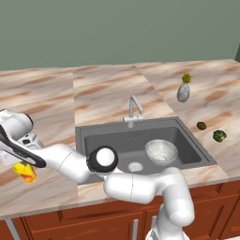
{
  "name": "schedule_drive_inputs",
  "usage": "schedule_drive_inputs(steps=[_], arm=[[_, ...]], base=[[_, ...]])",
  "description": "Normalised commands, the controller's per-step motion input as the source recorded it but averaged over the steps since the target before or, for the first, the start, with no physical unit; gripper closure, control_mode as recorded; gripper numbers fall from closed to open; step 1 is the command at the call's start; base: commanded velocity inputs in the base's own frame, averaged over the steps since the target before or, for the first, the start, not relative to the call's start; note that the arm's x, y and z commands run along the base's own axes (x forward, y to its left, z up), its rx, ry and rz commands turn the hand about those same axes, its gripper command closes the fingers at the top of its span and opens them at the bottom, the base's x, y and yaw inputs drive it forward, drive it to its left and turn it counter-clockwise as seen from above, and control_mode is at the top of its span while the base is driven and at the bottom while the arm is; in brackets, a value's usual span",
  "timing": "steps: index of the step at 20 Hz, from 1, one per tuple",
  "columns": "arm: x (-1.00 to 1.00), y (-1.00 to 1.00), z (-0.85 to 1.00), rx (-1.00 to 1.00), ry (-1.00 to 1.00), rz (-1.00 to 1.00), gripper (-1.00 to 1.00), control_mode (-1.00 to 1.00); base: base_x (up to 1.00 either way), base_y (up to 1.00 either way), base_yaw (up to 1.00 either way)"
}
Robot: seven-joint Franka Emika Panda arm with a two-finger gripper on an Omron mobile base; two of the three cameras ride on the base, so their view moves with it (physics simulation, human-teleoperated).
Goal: Remove the kiwi and broccoli from the sink. Then move the bowl and cup from the counter to the sink for washing.
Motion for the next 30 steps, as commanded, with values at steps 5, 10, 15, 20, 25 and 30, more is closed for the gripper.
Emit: schedule_drive_inputs(steps=[5, 10, 15, 20, 25, 30], arm=[[-0.23, -0.24, 0.00, 0.00, 0.03, -0.01, 1.00, -1.00], [-0.33, -0.28, 0.00, 0.00, 0.01, -0.02, 1.00, -1.00], [-0.32, -0.27, 0.00, 0.00, 0.00, -0.03, 1.00, -1.00], [-0.28, -0.28, 0.04, 0.00, 0.00, -0.04, 1.00, -1.00], [-0.23, -0.28, 0.09, 0.02, -0.02, -0.02, 1.00, -1.00], [-0.18, -0.27, 0.13, 0.07, -0.10, 0.00, 1.00, -1.00]], base=[[0.00, 0.00, 0.00], [0.00, 0.00, 0.00], [0.00, 0.00, 0.00], [0.00, 0.00, 0.00], [0.00, 0.00, 0.00], [0.00, 0.00, 0.00]])
